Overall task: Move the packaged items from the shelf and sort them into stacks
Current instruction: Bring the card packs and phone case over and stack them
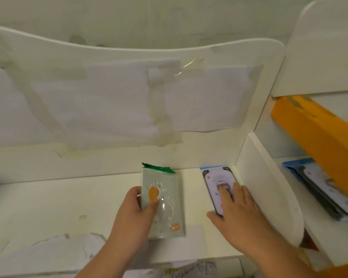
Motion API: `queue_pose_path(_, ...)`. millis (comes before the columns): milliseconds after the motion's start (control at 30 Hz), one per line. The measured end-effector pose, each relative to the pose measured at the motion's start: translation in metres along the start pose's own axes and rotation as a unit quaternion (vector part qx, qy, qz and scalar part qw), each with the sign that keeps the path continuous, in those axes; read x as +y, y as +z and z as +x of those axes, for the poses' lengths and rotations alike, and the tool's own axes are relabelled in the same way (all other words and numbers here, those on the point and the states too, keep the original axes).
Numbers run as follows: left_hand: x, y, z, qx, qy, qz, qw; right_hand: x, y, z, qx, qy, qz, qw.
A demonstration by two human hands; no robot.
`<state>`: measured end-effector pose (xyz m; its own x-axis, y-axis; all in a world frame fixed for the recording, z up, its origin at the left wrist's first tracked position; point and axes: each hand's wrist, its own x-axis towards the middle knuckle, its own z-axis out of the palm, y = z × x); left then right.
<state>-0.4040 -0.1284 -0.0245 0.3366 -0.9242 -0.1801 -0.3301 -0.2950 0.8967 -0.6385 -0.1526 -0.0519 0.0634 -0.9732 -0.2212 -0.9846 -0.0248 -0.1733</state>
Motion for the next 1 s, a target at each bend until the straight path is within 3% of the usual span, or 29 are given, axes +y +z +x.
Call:
queue_pose_path(200,-0.011,-0.025,-0.001,-0.002,-0.024,-0.114,0.993,-0.009,0.008,-0.002,0.066,0.014,-0.064,0.996)
queue_pose_path(367,-0.017,-0.037,-0.006,-0.042,-0.028,-0.144,0.988,-0.023,0.008,0.002,0.016,0.054,-0.132,0.99)
queue_pose_path(467,-0.019,-0.045,-0.007,-0.078,-0.028,-0.154,0.985,-0.032,-0.003,-0.002,0.043,0.039,-0.129,0.99)
queue_pose_path(667,-0.022,-0.059,-0.004,-0.101,-0.02,-0.17,0.98,-0.029,-0.027,-0.014,0.078,0.06,0.067,0.993)
queue_pose_path(867,-0.013,-0.07,0.001,-0.109,0.005,-0.183,0.977,-0.029,-0.026,-0.031,0.068,0.063,0.086,0.992)
queue_pose_path(1000,-0.005,-0.071,0.004,-0.13,0.014,-0.198,0.971,-0.028,-0.013,-0.042,0.169,0.052,0.194,0.965)
